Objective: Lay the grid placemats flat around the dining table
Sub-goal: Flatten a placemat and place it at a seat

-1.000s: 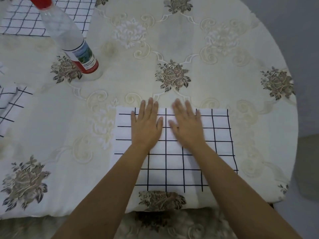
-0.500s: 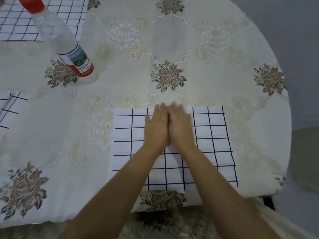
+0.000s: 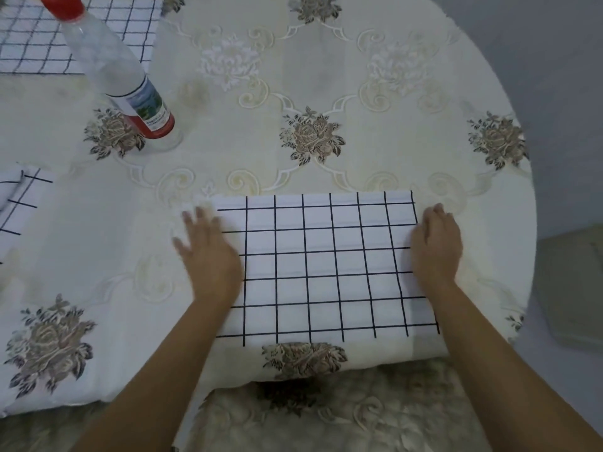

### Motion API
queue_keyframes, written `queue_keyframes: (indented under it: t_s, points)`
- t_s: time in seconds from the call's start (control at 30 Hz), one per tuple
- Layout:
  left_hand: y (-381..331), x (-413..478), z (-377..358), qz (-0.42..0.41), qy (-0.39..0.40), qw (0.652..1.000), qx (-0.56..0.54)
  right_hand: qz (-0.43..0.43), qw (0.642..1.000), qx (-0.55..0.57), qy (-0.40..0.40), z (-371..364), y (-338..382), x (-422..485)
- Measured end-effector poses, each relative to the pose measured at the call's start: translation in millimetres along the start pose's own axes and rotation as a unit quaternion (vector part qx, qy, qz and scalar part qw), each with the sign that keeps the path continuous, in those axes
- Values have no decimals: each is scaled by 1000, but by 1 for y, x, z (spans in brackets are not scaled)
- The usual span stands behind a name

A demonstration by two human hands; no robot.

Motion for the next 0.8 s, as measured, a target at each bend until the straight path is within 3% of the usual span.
queue_keyframes:
  t_s: [0.07,0.17,0.23,0.37,0.5,0.63,0.67,0.73,0.8]
  points:
    - [-51,-9,-7,-84,35,996,-10,16,999,44,-10,-7,41,-14]
    - [-105,-42,-37,-193,124,973,-8,221,969,-21,111,-50,103,-76]
    - [-99,-58,-43,-192,127,973,17,286,945,-78,137,-66,97,-98]
    - [-43,-61,-34,-136,100,986,10,223,959,-153,81,-43,33,-76]
    - [7,-58,-22,-68,72,995,15,114,981,-146,57,-11,-25,-59]
    - [-2,-57,-16,-15,66,998,10,60,988,-140,20,-5,-23,-62]
    - [-21,-60,-13,-28,68,997,3,75,986,-149,23,-8,-7,-70]
    - [-71,-71,-14,-124,66,990,-8,186,964,-181,57,-28,33,-95]
    - [-103,-91,-24,-171,128,977,-24,299,925,-207,106,-51,60,-129]
Point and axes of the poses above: each hand's wrist, its own x-axis towards the middle knuckle, its own z-axis out of the back of the hand, y = z × x, the point moved 5 cm from there along x, towards the middle knuckle, and after that the axes turned 1 degree about -x, right-handed, at the moved point
